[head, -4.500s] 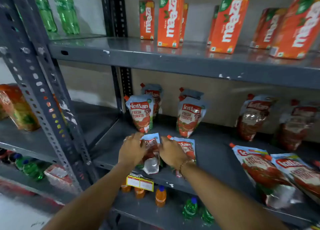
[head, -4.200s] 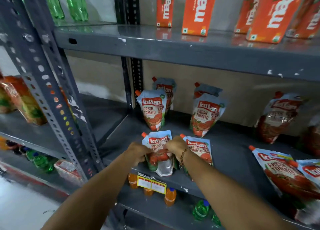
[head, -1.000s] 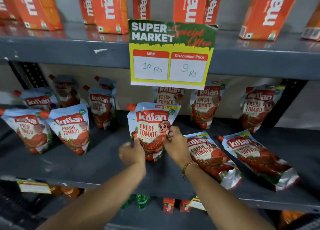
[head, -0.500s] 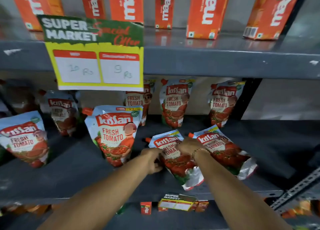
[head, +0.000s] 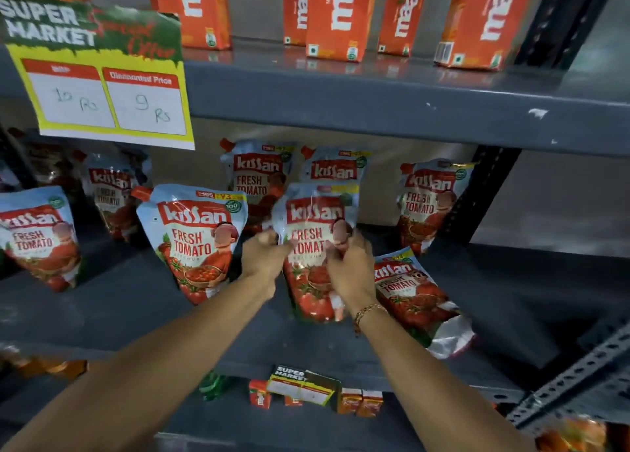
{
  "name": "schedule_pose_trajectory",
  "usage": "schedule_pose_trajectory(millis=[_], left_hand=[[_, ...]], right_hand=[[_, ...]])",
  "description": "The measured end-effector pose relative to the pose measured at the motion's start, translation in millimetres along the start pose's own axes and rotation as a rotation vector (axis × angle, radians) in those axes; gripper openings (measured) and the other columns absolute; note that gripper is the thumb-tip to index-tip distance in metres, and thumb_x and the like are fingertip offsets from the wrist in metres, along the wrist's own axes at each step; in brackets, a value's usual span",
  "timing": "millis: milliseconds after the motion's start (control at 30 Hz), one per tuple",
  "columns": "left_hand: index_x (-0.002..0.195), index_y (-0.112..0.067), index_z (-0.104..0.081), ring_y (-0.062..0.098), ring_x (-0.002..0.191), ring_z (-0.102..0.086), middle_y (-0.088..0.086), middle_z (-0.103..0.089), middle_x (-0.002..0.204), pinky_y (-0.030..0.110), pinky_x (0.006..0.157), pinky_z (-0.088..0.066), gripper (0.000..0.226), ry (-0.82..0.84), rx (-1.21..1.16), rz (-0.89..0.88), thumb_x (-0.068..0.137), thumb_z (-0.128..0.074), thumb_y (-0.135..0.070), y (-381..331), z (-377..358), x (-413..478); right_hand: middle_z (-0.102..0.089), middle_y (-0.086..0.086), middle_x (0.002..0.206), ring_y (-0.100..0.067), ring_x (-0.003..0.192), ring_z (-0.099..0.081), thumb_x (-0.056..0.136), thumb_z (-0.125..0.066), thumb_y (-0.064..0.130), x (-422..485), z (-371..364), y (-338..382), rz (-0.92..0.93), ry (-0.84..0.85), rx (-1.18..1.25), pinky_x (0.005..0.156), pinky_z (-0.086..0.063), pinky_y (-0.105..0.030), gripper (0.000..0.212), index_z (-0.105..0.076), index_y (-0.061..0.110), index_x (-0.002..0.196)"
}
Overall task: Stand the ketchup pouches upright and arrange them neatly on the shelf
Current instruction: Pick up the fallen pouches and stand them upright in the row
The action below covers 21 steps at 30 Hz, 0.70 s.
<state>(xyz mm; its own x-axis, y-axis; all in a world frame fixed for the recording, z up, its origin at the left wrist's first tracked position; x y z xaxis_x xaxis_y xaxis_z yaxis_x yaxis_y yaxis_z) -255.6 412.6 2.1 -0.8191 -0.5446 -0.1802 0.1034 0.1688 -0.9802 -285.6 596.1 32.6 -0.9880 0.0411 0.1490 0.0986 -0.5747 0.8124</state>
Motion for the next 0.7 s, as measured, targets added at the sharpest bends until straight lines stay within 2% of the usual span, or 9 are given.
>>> schedule_pose_trajectory(millis=[67,133,233,300,400,467,600,633,700], left_hand=[[0.106,0.001,-0.066,0.016,0.085,-0.064,0.009,-0.068,0.103,0.014,0.065,-0.053,0.023,0.032,-0.029,-0.155,0.083,-0.062,0.004,-17,-1,-9],[0.112,0.003,-0.063,0.016,0.088,-0.065,0.008,-0.067,0.103,0.013,0.068,-0.053,0.027,-0.011,0.008,-0.236,0.085,-0.061,0.002,-14,5,-15],[0.114,-0.002,-0.061,0.023,0.104,-0.064,0.009,-0.068,0.109,0.029,0.084,-0.05,0.027,-0.098,-0.002,-0.198,0.087,-0.06,-0.005,11,13,-18],[0.116,-0.009,-0.058,0.021,0.107,-0.063,0.004,-0.068,0.111,0.034,0.09,-0.051,0.031,-0.082,0.011,-0.15,0.086,-0.062,-0.01,25,4,-21],[0.118,-0.012,-0.056,0.024,0.105,-0.065,0.006,-0.068,0.113,0.041,0.09,-0.054,0.036,-0.157,0.015,-0.037,0.083,-0.063,-0.017,50,-5,-30],[0.108,-0.004,-0.061,0.029,0.095,-0.067,0.012,-0.069,0.105,0.038,0.081,-0.056,0.029,-0.32,-0.004,0.089,0.081,-0.06,-0.014,69,-7,-46],[0.109,-0.003,-0.064,0.036,0.097,-0.065,0.02,-0.067,0.108,0.043,0.085,-0.056,0.033,-0.38,-0.055,0.212,0.078,-0.058,-0.013,86,-39,-69],[0.114,-0.005,-0.062,0.036,0.101,-0.063,0.02,-0.064,0.111,0.043,0.088,-0.055,0.036,-0.386,-0.055,0.246,0.079,-0.058,-0.015,91,-45,-71],[0.125,-0.007,-0.054,0.036,0.11,-0.058,0.019,-0.059,0.122,0.046,0.095,-0.052,0.046,-0.347,-0.041,0.35,0.081,-0.058,-0.02,101,-68,-75]], right_hand=[[-0.036,-0.016,0.139,-0.029,0.126,-0.041,0.092,-0.054,0.017,-8,10,11,0.106,-0.051,0.098,0.101,-0.037,-0.034,0.067,-0.017,0.008,0.147],[-0.024,-0.015,0.148,-0.028,0.133,-0.036,0.092,-0.052,0.013,-14,4,10,0.167,-0.016,0.149,0.105,-0.036,-0.036,0.076,-0.002,0.011,0.149],[-0.01,-0.011,0.156,-0.026,0.142,-0.024,0.09,-0.055,0.012,-21,-24,-2,0.213,0.173,0.139,0.116,-0.028,-0.043,0.087,0.009,0.017,0.148],[-0.001,-0.009,0.158,-0.026,0.144,-0.019,0.088,-0.059,0.021,-26,-33,-5,0.258,0.248,0.115,0.115,-0.03,-0.048,0.094,0.014,0.025,0.147],[0.002,-0.008,0.158,-0.028,0.139,-0.026,0.087,-0.058,0.028,-32,-34,-3,0.373,0.277,0.011,0.109,-0.04,-0.046,0.087,0.006,0.039,0.144],[-0.006,-0.009,0.158,-0.027,0.139,-0.027,0.089,-0.054,0.03,-31,-22,-6,0.417,0.256,-0.086,0.108,-0.04,-0.044,0.076,-0.005,0.031,0.147],[-0.053,-0.015,0.136,-0.034,0.121,-0.051,0.089,-0.05,0.024,-8,46,-15,0.449,-0.085,-0.307,0.097,-0.047,-0.042,0.04,-0.054,0.008,0.125],[-0.058,-0.014,0.129,-0.034,0.117,-0.053,0.087,-0.05,0.023,3,57,-23,0.4,-0.102,-0.397,0.094,-0.046,-0.043,0.037,-0.057,0.008,0.121],[-0.053,-0.012,0.132,-0.033,0.123,-0.045,0.087,-0.048,0.025,27,71,-65,0.101,0.039,-0.6,0.098,-0.04,-0.046,0.041,-0.052,0.012,0.126]])
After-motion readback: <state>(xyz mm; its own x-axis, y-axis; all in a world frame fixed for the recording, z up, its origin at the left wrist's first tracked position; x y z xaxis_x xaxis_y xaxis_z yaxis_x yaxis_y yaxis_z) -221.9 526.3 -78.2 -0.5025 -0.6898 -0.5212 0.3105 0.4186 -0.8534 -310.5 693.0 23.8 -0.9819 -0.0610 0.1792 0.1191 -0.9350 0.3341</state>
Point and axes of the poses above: each hand's wrist, its own x-axis towards the middle knuckle, its own z-axis out of the back of the hand, y = z × x, the point moved 10 cm from there along x, towards the middle knuckle
